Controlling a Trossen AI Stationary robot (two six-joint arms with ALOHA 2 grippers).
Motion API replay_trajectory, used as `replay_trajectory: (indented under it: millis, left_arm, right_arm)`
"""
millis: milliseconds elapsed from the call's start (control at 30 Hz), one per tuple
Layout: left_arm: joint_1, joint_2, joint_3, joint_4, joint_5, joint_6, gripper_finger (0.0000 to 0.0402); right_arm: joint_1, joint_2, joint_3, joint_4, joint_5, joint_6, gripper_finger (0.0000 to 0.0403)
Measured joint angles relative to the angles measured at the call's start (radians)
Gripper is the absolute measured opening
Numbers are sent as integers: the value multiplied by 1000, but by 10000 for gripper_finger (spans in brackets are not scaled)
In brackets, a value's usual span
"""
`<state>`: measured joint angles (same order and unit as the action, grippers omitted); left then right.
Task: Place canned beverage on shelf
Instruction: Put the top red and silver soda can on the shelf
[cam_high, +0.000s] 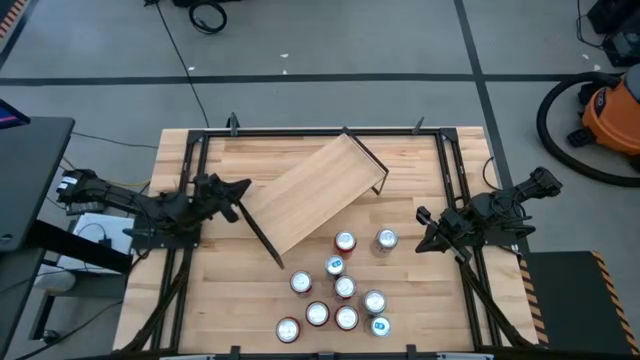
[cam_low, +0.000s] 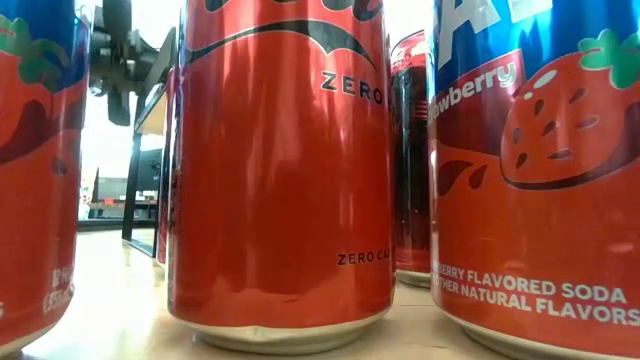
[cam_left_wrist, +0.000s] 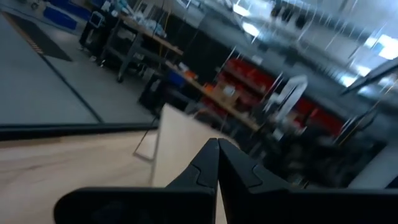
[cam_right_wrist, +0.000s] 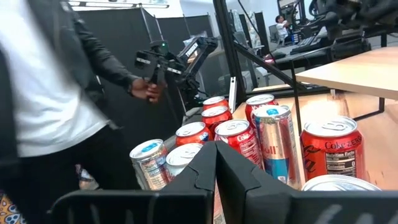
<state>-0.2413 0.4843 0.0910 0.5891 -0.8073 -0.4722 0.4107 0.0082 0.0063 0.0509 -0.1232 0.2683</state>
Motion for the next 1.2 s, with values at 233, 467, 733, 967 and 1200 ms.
replay_trajectory:
  millis: [233, 467, 733, 967, 1200]
  left_arm:
    - [0, 0, 0, 158, 0, -88, 9]
    - [0, 0, 0, 230, -1, -222, 9]
    - [0, 0, 0, 239, -11, -234, 9]
    - [0, 0, 0, 239, -11, -233, 9]
    - [0, 0, 0, 241, -34, -216, 9]
  right_arm:
    - [0, 0, 0, 8, 49, -11, 18]
    - [0, 0, 0, 47, 233, -4, 18]
    - [-1, 0, 0, 253, 291, 41, 18]
    - [-2, 0, 0, 575, 679, 193, 18]
    - [-2, 0, 0, 670, 988, -37, 18]
